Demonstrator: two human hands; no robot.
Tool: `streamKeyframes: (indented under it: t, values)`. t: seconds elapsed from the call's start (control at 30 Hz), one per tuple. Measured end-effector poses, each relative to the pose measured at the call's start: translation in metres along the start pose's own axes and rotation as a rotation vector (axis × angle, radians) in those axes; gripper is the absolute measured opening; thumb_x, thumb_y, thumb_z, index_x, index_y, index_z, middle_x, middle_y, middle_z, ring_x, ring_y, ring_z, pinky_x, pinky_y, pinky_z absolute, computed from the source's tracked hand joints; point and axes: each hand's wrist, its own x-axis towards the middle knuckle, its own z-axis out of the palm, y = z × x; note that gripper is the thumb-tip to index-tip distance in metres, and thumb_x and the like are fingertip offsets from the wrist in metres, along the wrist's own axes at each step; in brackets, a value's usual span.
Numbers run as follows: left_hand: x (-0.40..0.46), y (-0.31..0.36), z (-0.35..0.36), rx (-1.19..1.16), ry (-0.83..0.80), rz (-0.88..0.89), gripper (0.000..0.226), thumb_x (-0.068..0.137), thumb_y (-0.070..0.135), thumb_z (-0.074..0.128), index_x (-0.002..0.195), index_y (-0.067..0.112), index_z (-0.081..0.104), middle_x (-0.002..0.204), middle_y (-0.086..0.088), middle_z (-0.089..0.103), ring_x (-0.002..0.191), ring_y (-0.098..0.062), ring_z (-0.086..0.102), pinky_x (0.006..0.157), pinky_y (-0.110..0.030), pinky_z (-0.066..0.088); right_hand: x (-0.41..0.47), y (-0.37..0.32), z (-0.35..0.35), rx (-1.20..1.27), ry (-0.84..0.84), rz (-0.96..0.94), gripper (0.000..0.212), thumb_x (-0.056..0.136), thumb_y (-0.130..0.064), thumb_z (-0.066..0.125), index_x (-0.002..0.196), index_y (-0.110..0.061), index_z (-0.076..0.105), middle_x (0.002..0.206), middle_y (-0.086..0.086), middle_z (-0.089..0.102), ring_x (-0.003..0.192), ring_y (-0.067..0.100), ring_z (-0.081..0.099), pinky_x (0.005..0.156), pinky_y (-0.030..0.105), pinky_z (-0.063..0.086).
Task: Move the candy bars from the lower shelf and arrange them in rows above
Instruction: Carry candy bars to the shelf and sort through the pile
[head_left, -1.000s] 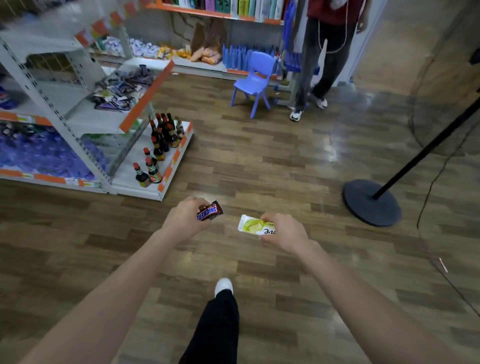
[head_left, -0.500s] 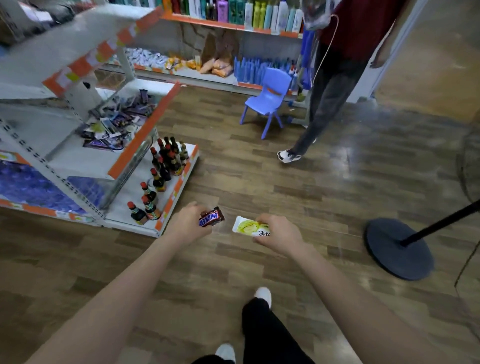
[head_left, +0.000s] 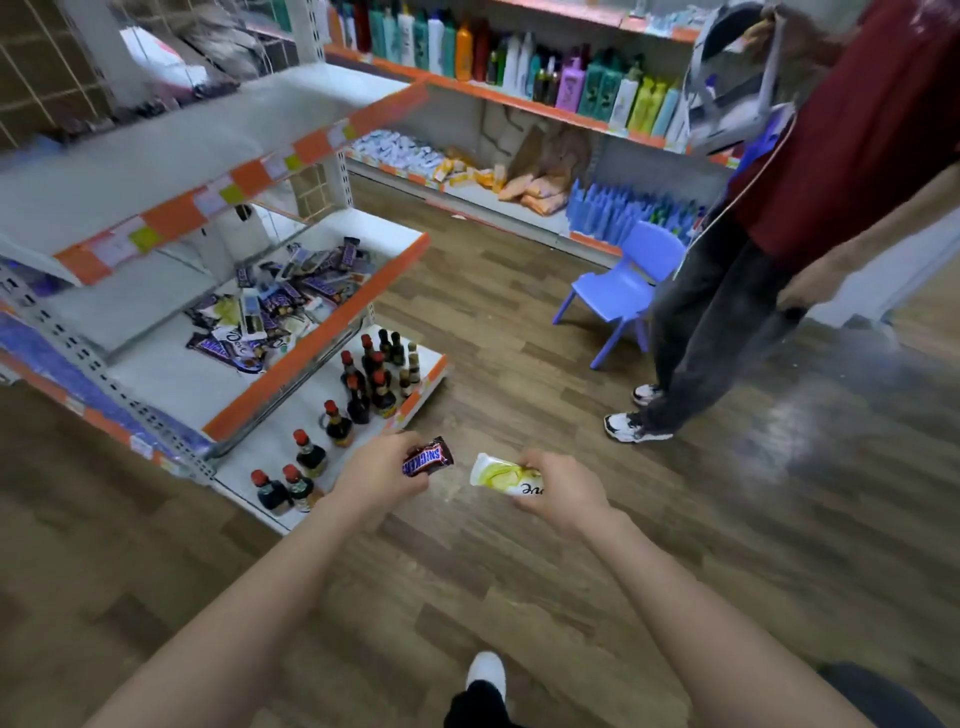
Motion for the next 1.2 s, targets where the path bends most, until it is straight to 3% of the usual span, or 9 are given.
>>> streamKeyframes:
  t: [0.13, 0.4, 0.53, 0.67, 0.8, 0.9, 1.0, 1.1, 1.2]
  values:
    - [0.041, 0.003, 0.000, -0.042, 0.016, -0.073, 0.039, 0.079, 0.028, 0.063, 0.117, 0.022, 0.058, 0.103, 0.003, 0.055, 0.089, -0.013, 0.055, 0.075, -0.031, 0.050, 0.058, 0.014, -0.018, 0.007, -0.027, -0.041, 0.046, 0.080, -0.040, 0.068, 0.122, -0.026, 0.056, 0.122, -0.001, 0.061, 0.112, 0.021, 0.055, 0.082, 0.031, 0.046]
    - [0.095, -0.022, -0.006, -0.046, 0.050, -0.191, 0.035, 0.080, 0.029, 0.064, 0.114, 0.021, 0.060, 0.100, 0.001, 0.055, 0.087, -0.014, 0.052, 0.070, -0.027, 0.044, 0.152, 0.006, -0.032, -0.033, -0.115, -0.144, 0.051, 0.079, -0.044, 0.068, 0.126, -0.025, 0.055, 0.124, -0.001, 0.060, 0.113, 0.020, 0.055, 0.083, 0.031, 0.048]
    - [0.128, -0.043, -0.015, -0.071, 0.065, -0.266, 0.037, 0.080, 0.029, 0.063, 0.116, 0.022, 0.058, 0.106, -0.001, 0.055, 0.090, -0.016, 0.054, 0.076, -0.031, 0.047, 0.201, -0.011, -0.036, -0.056, -0.159, -0.192, 0.051, 0.080, -0.044, 0.068, 0.125, -0.024, 0.055, 0.122, -0.002, 0.061, 0.111, 0.020, 0.056, 0.081, 0.031, 0.049]
    - [0.176, -0.071, -0.034, -0.099, 0.101, -0.310, 0.037, 0.078, 0.029, 0.063, 0.114, 0.023, 0.060, 0.100, 0.000, 0.053, 0.089, -0.017, 0.054, 0.074, -0.034, 0.048, 0.265, -0.036, -0.048, -0.073, -0.178, -0.240, 0.044, 0.082, -0.037, 0.068, 0.121, -0.022, 0.055, 0.119, -0.002, 0.060, 0.108, 0.019, 0.055, 0.067, 0.026, 0.037]
    - [0.222, -0.105, -0.061, -0.126, 0.153, -0.359, 0.033, 0.077, 0.028, 0.066, 0.109, 0.020, 0.062, 0.101, -0.003, 0.057, 0.091, -0.021, 0.056, 0.074, -0.036, 0.047, 0.334, -0.068, -0.058, -0.090, -0.221, -0.309, 0.044, 0.082, -0.033, 0.067, 0.124, -0.026, 0.055, 0.121, -0.003, 0.060, 0.110, 0.018, 0.055, 0.065, 0.023, 0.030]
    - [0.249, -0.136, -0.080, -0.150, 0.173, -0.428, 0.035, 0.075, 0.025, 0.067, 0.110, 0.021, 0.063, 0.103, -0.003, 0.059, 0.097, -0.023, 0.057, 0.073, -0.032, 0.045, 0.385, -0.099, -0.062, -0.156, -0.253, -0.363, 0.045, 0.080, -0.037, 0.067, 0.122, -0.028, 0.054, 0.119, -0.003, 0.061, 0.108, 0.019, 0.056, 0.069, 0.028, 0.039]
    - [0.273, -0.166, -0.100, -0.132, 0.154, -0.498, 0.047, 0.078, 0.030, 0.065, 0.124, 0.020, 0.056, 0.121, -0.004, 0.055, 0.110, -0.022, 0.053, 0.085, -0.032, 0.045, 0.428, -0.134, -0.063, -0.168, -0.268, -0.408, 0.044, 0.080, -0.038, 0.067, 0.120, -0.025, 0.054, 0.113, -0.001, 0.061, 0.103, 0.021, 0.058, 0.064, 0.028, 0.039]
    - [0.290, -0.185, -0.117, -0.156, 0.156, -0.564, 0.046, 0.080, 0.033, 0.063, 0.123, 0.020, 0.055, 0.115, -0.006, 0.052, 0.101, -0.022, 0.054, 0.077, -0.032, 0.045, 0.459, -0.161, -0.057, -0.203, -0.300, -0.477, 0.044, 0.078, -0.041, 0.068, 0.116, -0.024, 0.055, 0.111, 0.000, 0.063, 0.101, 0.022, 0.058, 0.059, 0.028, 0.038]
    - [0.299, -0.198, -0.124, -0.178, 0.188, -0.621, 0.045, 0.081, 0.032, 0.064, 0.123, 0.021, 0.054, 0.118, -0.005, 0.052, 0.102, -0.023, 0.054, 0.082, -0.034, 0.047, 0.486, -0.183, -0.050, -0.231, -0.350, -0.529, 0.047, 0.078, -0.039, 0.067, 0.121, -0.024, 0.054, 0.116, 0.001, 0.062, 0.106, 0.023, 0.057, 0.074, 0.031, 0.048]
